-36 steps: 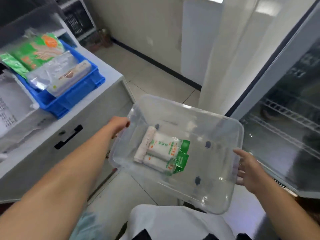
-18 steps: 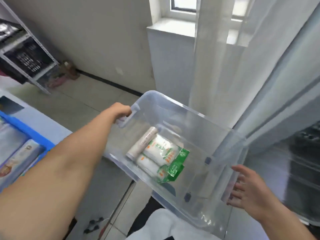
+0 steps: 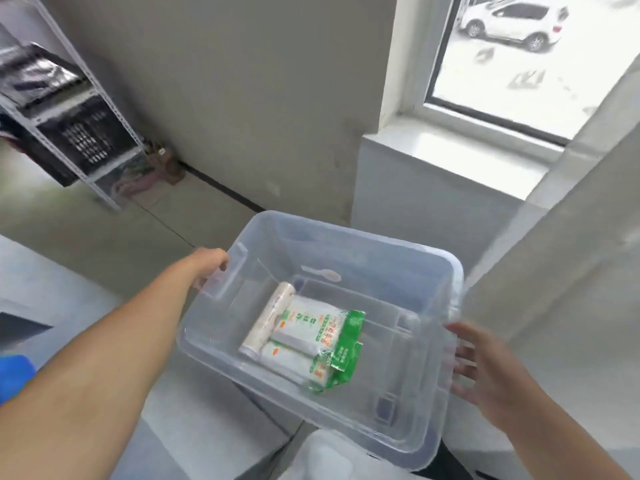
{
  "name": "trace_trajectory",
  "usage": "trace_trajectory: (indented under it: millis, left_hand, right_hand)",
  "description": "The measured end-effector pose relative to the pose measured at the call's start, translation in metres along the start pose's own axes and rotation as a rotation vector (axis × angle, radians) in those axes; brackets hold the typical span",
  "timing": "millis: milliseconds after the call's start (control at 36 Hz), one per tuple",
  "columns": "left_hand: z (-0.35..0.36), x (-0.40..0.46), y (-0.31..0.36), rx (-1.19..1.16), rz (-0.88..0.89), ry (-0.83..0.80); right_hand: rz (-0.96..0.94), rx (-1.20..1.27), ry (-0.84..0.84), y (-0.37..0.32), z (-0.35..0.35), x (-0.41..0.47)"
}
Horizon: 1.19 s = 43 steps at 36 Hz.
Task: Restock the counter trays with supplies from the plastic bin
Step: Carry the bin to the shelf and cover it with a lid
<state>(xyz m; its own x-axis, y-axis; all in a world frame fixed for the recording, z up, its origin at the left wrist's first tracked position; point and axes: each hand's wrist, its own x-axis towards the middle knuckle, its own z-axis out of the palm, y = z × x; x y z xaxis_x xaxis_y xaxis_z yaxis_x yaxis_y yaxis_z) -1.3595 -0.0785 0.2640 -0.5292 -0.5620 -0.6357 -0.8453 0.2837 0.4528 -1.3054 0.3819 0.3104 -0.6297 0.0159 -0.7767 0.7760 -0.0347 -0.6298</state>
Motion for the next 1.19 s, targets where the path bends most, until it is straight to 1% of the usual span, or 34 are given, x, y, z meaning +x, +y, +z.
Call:
trace_trajectory:
  millis: [139,222,389,444,556,639,694,806,917,1056,1194]
  left_hand:
    - [-0.032,0.057,0.0,-0.093,-0.089,0.076]
    - [-0.05,0.084,0.002,-0.163,-0.182,0.145]
    - [-0.091,0.115,0.004,-0.298,-0.384,0.18]
    - [-0.11,0.125,0.004,-0.354,-0.433,0.221]
    - [-0.149,0.14,0.001,-0.481,-0.477,0.318]
    - [-0.179,0.156,-0.007,-0.601,-0.517,0.357]
    - [-0.197,0.174,-0.015,-0.675,-0.536,0.376]
    - [-0.231,0.231,-0.035,-0.748,-0.567,0.385]
    - [-0.272,0.294,-0.046,-0.801,-0.559,0.358]
    - [-0.336,0.357,-0.05,-0.898,-0.516,0.299]
    - [-0.408,0.421,-0.048,-0.948,-0.47,0.303]
  right_hand:
    - [0.021,-0.067,-0.092,-0.065,0.055,0.082]
    - [0.043,-0.105,-0.171,-0.102,0.095,0.137]
    - [-0.022,-0.203,-0.233,-0.163,0.186,0.218]
    - [-0.02,-0.269,-0.274,-0.192,0.222,0.242]
    - [0.014,-0.373,-0.371,-0.256,0.305,0.283]
    - [-0.014,-0.468,-0.442,-0.293,0.375,0.307]
    - [-0.032,-0.526,-0.478,-0.312,0.424,0.321]
    - [-0.072,-0.627,-0.504,-0.339,0.523,0.342]
    - [-0.093,-0.697,-0.469,-0.366,0.613,0.346]
    - [-0.158,-0.682,-0.471,-0.405,0.714,0.338]
    - [-0.221,-0.658,-0.46,-0.434,0.803,0.338]
